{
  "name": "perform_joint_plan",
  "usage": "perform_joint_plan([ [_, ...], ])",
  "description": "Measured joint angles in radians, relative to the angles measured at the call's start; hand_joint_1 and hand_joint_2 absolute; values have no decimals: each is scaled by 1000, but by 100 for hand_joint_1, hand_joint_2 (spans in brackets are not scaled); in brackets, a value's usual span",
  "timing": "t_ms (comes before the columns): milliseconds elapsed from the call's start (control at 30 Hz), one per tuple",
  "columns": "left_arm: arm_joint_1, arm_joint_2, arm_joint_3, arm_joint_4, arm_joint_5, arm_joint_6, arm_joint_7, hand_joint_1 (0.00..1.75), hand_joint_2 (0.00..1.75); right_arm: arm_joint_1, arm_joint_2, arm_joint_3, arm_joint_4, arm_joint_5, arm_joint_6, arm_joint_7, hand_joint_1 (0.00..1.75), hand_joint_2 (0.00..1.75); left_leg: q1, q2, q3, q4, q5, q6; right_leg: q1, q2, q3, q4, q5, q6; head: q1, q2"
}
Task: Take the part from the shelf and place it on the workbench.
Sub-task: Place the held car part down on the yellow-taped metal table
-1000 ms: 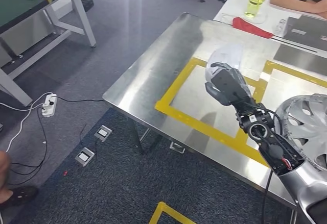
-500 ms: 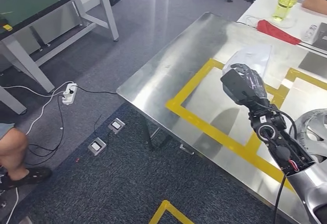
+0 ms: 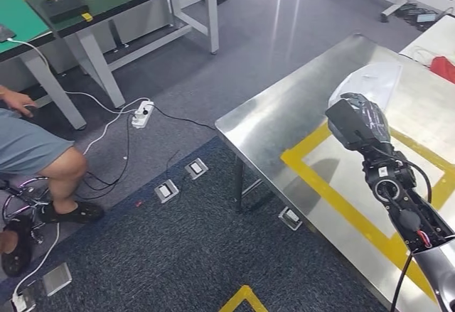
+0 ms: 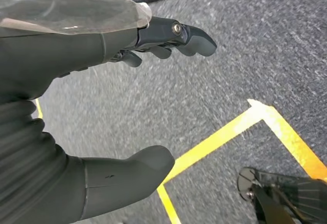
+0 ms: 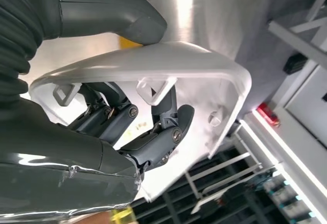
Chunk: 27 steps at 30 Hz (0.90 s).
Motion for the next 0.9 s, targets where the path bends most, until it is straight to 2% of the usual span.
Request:
perform_joint_plan([
  [33, -1, -1, 0, 0, 0, 0, 0, 0, 175, 0, -1, -2, 1, 0, 0, 0, 175, 175, 1, -13, -5, 7, -2, -6, -3, 19, 23, -53, 18, -1, 1, 0],
  [67, -1, -1, 0, 0, 0, 0, 0, 0, 175, 1, -2, -3, 1, 0, 0, 0, 175, 175, 1, -25, -11, 11, -2, -11, -4, 33, 33, -79, 23, -3, 1, 0],
  [100, 0, 0, 0, 0, 0, 0, 0, 0, 175, 2, -3, -4, 2, 0, 0, 0, 175, 175, 2, -37, -16, 12, 1, -17, -3, 35, 35, -83, 19, -8, -1, 0],
  [133, 3, 0, 0, 0, 0, 0, 0, 0, 175, 2, -4, -4, 2, 0, 0, 0, 175, 175, 3, -48, -20, 11, 4, -23, -3, 24, 34, -84, 20, -14, -3, 0],
  [167, 6, 0, 0, 0, 0, 0, 0, 0, 175, 1, -4, -4, 2, 0, 0, 0, 175, 175, 4, -46, -23, 11, 4, -29, -3, 13, 35, -85, 22, -20, -5, 0],
  [200, 8, 0, 0, 0, 0, 0, 0, 0, 175, 0, -4, -5, 2, 0, 0, -1, 175, 175, 2, -26, -30, 24, -5, -35, -4, 1, 36, -87, 24, -27, -10, 0],
  [233, 8, 0, 0, 0, 0, 0, 0, 0, 175, -1, -5, -5, 2, 0, 0, -1, 175, 175, 0, 5, -48, 59, -26, -40, -5, -12, 38, -89, 25, -33, -17, 0],
  [267, 7, 0, 0, 0, 0, 0, 0, 0, 175, -1, -5, -5, 2, 0, 0, -1, 175, 175, 0, 40, -76, 118, -57, -45, -3, -24, 38, -90, 25, -38, -23, 0],
  [300, 5, -1, 0, 0, 0, 0, 0, 0, 175, 0, -5, -6, 1, 0, 0, -1, 175, 175, 0, 67, -113, 193, -92, -50, -1, -37, 38, -91, 24, -42, -29, 0],
  [333, 4, -1, 0, 0, 0, 0, 0, 0, 175, 1, -5, -6, 1, 0, 0, -1, 175, 175, 2, 77, -149, 266, -121, -52, 1, -51, 38, -91, 23, -44, -32, 0],
  [367, 4, -1, 0, 0, 0, 0, 0, 0, 175, 1, -5, -6, 2, 0, 0, -1, 175, 175, 3, 81, -173, 314, -134, -53, 2, -63, 38, -90, 22, -45, -34, 0],
  [400, 4, -2, 0, 0, 0, 0, 0, 0, 175, 1, -5, -6, 2, 0, 0, -1, 175, 175, 4, 83, -177, 321, -126, -51, 4, -75, 39, -90, 22, -45, -35, 0],
  [433, 4, -2, 0, 0, 0, 0, 0, 0, 175, 1, -5, -5, 1, 0, 0, -1, 175, 175, 3, 85, -159, 285, -101, -48, 5, -86, 40, -90, 20, -45, -36, 0],
  [467, 4, -1, 0, 0, 0, 0, 0, 0, 175, 1, -5, -5, 1, 0, 0, -1, 175, 175, 1, 94, -122, 214, -65, -41, 7, -97, 43, -91, 19, -45, -37, 0],
  [533, 2, 2, 0, 0, 0, 0, 0, 0, 175, 0, -5, -6, 1, 0, 0, -1, 175, 175, -10, 135, -46, 67, -13, -21, 12, -116, 46, -91, 15, -42, -38, 0],
  [567, 1, 3, 0, 0, 0, -1, -1, 0, 175, 1, -6, -6, 1, 2, -3, 4, 175, 175, -15, 149, -26, 26, -2, -14, 14, -123, 47, -91, 13, -39, -38, 0],
  [600, 0, 4, 0, 0, 0, -4, -4, 0, 175, 4, -6, -7, 2, 12, -18, 22, 175, 175, -19, 153, -20, 11, -2, -9, 15, -131, 48, -92, 11, -34, -38, 0],
  [667, 1, 4, 0, 0, 3, -19, -16, 0, 175, 26, -9, -26, 23, 13, -101, 72, 175, 175, -16, 132, -17, 2, 3, -4, 15, -143, 56, -98, 7, -23, -38, 0],
  [700, 2, 3, 0, 0, 5, -26, -23, 0, 175, 44, -11, -48, 52, -11, -154, 74, 175, 175, -12, 122, -12, -6, 6, 0, 14, -133, 58, -93, -1, -17, -37, 0],
  [733, 3, 3, 0, 0, 6, -31, -27, 0, 175, 64, -14, -78, 92, -50, -200, 44, 175, 175, -10, 113, -6, -13, 9, 0, 15, -117, 57, -86, -8, -17, -34, 0],
  [767, 4, 2, 0, 0, 6, -34, -29, 0, 175, 81, -20, -109, 139, -86, -231, -7, 175, 175, -10, 104, -1, -15, 8, -1, 16, -99, 54, -89, 0, -31, -25, 0],
  [800, 6, 1, 0, 0, 6, -36, -31, 0, 175, 94, -25, -138, 183, -104, -250, -47, 175, 175, -14, 98, 2, -13, 4, -4, 16, -84, 52, -91, -4, -40, -16, 0],
  [833, 9, 0, 0, 0, 6, -38, -32, 0, 175, 107, -30, -160, 217, -101, -267, -63, 175, 175, -18, 93, 4, -7, -2, -5, 16, -80, 53, -99, 7, -44, -10, 0],
  [867, 11, 0, 0, 0, 6, -39, -32, 0, 175, 118, -33, -179, 242, -84, -281, -53, 175, 175, -20, 91, 5, -3, -8, -4, 15, -80, 57, -110, 15, -43, -6, 0],
  [900, 11, 0, 0, 0, 6, -41, -33, 0, 175, 130, -34, -193, 261, -67, -294, -26, 175, 175, -21, 91, 6, -2, -11, -2, 13, -79, 60, -109, 8, -30, -7, 0],
])
